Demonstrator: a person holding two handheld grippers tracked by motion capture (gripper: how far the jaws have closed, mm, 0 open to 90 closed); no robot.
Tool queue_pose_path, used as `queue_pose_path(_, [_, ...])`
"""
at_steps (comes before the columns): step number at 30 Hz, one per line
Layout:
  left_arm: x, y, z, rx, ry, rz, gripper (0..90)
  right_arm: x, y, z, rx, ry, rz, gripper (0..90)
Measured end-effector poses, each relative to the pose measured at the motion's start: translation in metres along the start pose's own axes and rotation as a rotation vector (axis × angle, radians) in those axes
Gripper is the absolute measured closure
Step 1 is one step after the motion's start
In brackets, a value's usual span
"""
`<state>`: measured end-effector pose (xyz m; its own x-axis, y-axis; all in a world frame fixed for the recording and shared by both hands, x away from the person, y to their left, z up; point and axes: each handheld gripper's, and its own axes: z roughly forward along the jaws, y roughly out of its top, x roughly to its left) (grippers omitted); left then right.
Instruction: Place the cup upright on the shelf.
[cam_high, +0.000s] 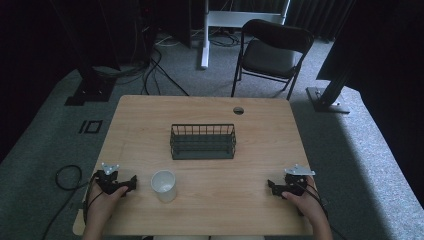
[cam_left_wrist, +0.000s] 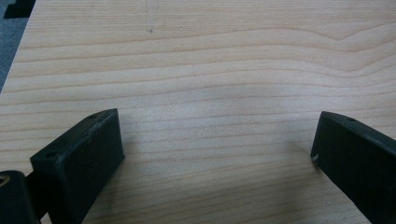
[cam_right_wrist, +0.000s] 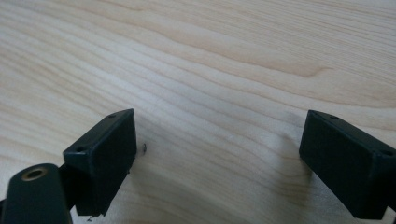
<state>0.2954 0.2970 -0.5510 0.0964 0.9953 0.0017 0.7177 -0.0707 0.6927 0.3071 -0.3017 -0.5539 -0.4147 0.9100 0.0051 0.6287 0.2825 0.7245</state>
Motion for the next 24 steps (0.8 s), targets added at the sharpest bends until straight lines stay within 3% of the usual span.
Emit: queue_pose_path(24, [-0.0001, 0.0000, 0.0000, 0.001, 0.001, 0.000, 2.5, 0.0005, -0.0011, -0.0015, -0.002, 0.004, -0.005, 11.6])
